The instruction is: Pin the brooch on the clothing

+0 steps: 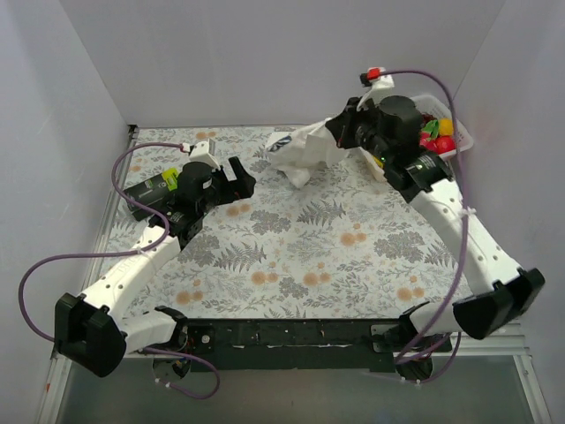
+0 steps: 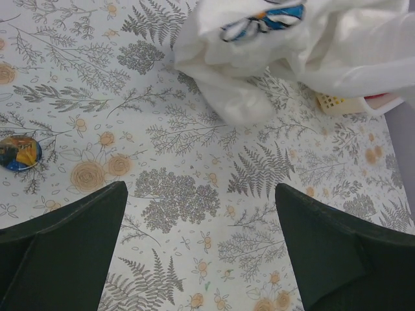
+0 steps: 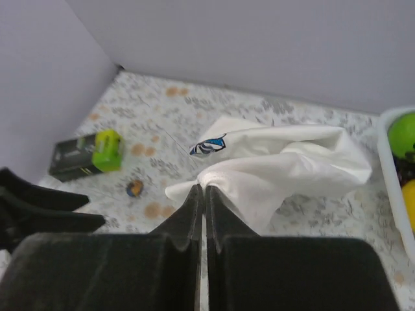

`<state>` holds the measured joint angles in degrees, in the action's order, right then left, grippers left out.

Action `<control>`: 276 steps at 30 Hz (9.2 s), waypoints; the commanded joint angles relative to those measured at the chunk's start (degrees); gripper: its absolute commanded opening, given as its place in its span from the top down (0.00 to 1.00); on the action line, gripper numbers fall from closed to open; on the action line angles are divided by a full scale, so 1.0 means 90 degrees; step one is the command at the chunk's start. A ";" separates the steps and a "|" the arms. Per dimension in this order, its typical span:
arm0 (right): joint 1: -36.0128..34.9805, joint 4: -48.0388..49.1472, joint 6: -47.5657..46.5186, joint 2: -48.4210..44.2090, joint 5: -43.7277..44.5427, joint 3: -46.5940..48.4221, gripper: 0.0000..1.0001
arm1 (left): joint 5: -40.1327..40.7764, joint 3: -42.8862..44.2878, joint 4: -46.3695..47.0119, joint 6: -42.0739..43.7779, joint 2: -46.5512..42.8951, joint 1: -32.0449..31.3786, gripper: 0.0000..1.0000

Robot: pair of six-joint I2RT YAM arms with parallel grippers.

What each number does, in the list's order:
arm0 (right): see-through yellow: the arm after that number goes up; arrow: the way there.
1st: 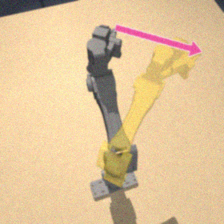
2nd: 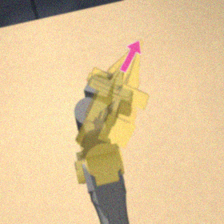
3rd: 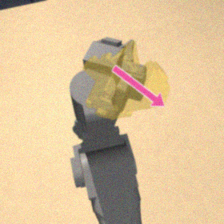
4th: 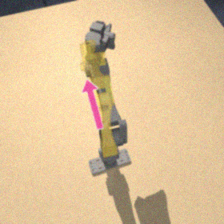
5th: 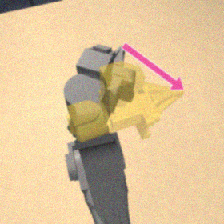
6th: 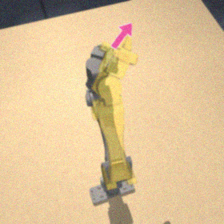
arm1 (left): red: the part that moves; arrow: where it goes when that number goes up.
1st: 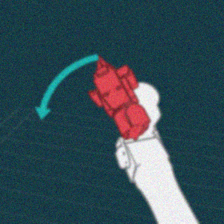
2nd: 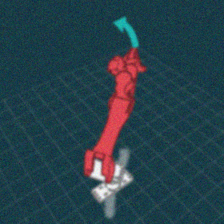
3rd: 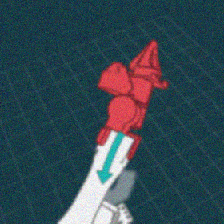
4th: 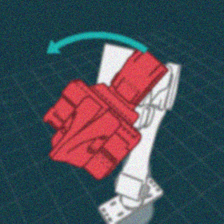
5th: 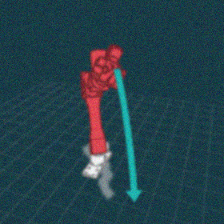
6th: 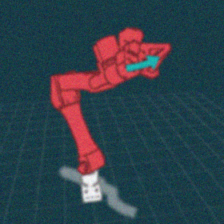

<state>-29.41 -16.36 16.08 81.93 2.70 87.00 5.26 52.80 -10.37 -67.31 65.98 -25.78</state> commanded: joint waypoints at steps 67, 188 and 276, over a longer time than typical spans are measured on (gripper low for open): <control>0.2222 -0.1034 -0.0067 -0.1165 -0.0887 -0.5067 0.09 | -0.1951 0.0502 -0.0108 0.0233 0.0492 0.0560 0.02; 0.2174 0.0275 -0.0243 0.1941 -0.0720 -0.1747 0.90 | -0.2743 -0.3972 -0.0918 -0.3547 -0.0837 -0.0563 0.27; 0.2164 0.0294 0.0665 -0.3156 -0.1647 0.2306 0.99 | -0.1346 0.8118 -0.2861 0.0554 0.0013 -0.0602 1.00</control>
<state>-10.13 -16.12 21.30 51.96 -13.21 108.53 -8.45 125.67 -33.47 -64.45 63.46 -31.31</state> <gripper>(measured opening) 0.030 0.020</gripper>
